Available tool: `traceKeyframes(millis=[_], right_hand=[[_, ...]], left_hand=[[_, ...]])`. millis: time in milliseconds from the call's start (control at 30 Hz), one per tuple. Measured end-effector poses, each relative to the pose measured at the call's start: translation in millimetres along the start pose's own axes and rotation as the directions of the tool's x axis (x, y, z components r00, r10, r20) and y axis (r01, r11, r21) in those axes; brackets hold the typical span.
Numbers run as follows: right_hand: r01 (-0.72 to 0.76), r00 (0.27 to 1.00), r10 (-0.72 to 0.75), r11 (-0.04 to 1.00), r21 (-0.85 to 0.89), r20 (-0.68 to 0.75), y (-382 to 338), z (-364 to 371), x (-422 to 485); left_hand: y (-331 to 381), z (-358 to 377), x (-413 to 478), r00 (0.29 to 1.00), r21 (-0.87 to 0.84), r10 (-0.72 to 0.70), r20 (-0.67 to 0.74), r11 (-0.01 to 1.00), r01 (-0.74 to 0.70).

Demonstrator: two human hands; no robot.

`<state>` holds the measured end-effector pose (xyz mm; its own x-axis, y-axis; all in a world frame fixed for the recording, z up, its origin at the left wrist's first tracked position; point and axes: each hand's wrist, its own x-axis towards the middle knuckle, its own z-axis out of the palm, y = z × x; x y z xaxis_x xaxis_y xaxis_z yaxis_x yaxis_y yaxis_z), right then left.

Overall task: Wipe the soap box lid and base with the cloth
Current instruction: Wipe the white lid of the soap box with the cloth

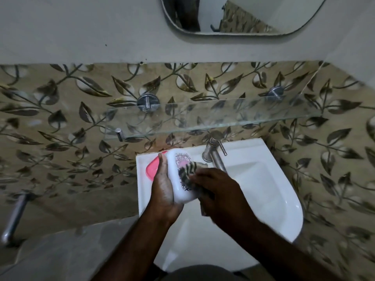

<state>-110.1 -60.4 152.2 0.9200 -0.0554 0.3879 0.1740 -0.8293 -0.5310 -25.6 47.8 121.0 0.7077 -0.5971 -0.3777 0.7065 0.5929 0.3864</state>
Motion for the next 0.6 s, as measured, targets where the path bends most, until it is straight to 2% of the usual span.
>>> traceKeyframes(millis=[67,133,267,400,500,600], right_hand=[[0.058,0.996,-0.056,0.998,-0.017,0.068,-15.3,5.7,-6.5],[0.090,0.992,-0.089,0.996,-0.002,0.088,-24.2,9.2,6.7],[0.031,0.999,-0.029,0.998,0.054,-0.044,-24.4,7.3,44.7],[-0.052,0.989,0.066,0.993,0.105,-0.136,-19.5,0.2,33.4],[0.031,0.992,-0.020,0.996,0.089,-0.124,-34.6,-2.1,4.2],[0.136,0.985,-0.136,0.991,-0.006,-0.106,-49.7,-2.1,0.6]], left_hand=[[5.1,-2.3,-3.4,0.999,0.013,-0.022,-0.023,1.000,0.023],[7.8,-1.3,-6.4,0.998,0.025,0.016,-0.053,1.000,-0.015],[17.8,12.5,-12.0,0.997,0.023,0.071,0.016,0.997,-0.072],[22.5,15.1,-23.1,0.993,0.104,0.107,0.051,0.988,-0.112],[25.0,17.8,-26.8,0.996,0.092,0.065,0.063,0.993,-0.071],[25.9,26.5,-27.4,0.994,0.100,0.067,0.089,0.992,-0.076]])
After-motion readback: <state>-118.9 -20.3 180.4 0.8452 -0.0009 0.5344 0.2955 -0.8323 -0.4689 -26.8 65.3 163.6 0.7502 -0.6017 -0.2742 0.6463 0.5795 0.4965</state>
